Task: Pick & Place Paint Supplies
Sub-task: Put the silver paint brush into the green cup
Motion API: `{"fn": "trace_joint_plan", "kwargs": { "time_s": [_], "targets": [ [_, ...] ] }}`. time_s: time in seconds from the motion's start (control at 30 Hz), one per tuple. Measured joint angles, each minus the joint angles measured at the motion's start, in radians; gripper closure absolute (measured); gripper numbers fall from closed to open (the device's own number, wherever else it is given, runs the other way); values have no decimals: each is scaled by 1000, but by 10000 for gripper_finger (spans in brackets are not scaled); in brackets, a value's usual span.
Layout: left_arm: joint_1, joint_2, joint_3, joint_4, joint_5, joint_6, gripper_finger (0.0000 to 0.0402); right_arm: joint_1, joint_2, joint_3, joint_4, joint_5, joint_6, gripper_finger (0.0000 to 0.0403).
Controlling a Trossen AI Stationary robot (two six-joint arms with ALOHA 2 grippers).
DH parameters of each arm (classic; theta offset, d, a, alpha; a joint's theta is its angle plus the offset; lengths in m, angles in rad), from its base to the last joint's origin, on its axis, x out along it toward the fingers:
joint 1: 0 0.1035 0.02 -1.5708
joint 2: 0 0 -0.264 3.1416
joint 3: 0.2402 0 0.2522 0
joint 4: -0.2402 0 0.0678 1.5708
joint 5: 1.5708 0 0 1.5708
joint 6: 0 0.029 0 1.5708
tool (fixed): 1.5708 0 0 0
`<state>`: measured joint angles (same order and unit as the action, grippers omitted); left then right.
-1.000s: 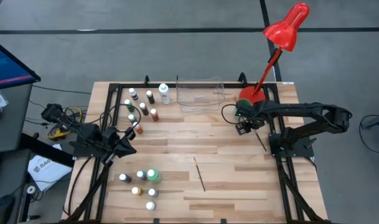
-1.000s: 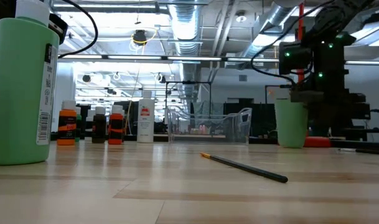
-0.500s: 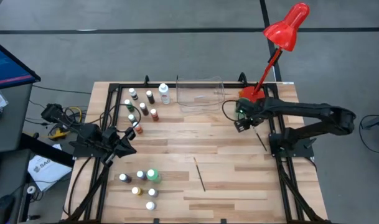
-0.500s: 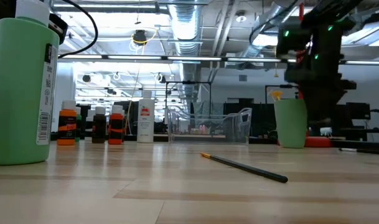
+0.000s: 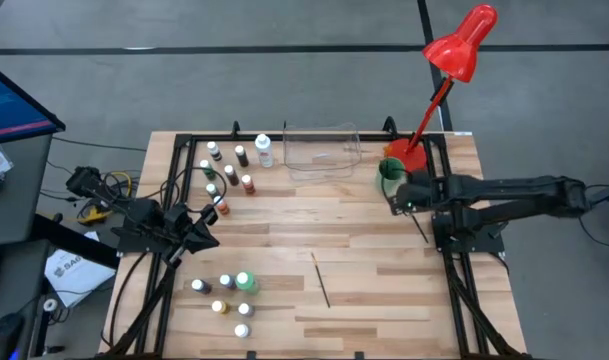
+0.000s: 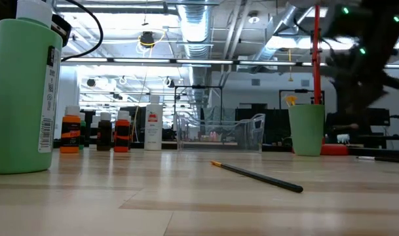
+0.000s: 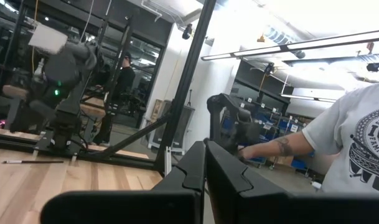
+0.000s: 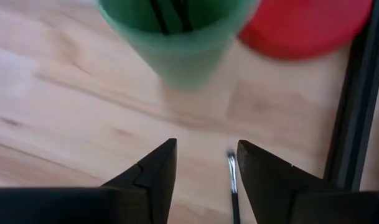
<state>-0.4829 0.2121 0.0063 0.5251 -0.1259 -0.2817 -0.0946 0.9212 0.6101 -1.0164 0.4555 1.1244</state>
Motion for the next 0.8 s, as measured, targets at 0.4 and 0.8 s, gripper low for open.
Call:
{"fn": "trace_joint_plan", "kwargs": {
  "time_s": [0.4, 0.8],
  "targets": [
    [0, 0, 0, 0, 0, 0, 400, -9, 86, -109, 36, 6, 179, 282],
    [0, 0, 0, 0, 0, 0, 400, -16, 376, -109, 127, -45, 165, 397]
  ]
}}
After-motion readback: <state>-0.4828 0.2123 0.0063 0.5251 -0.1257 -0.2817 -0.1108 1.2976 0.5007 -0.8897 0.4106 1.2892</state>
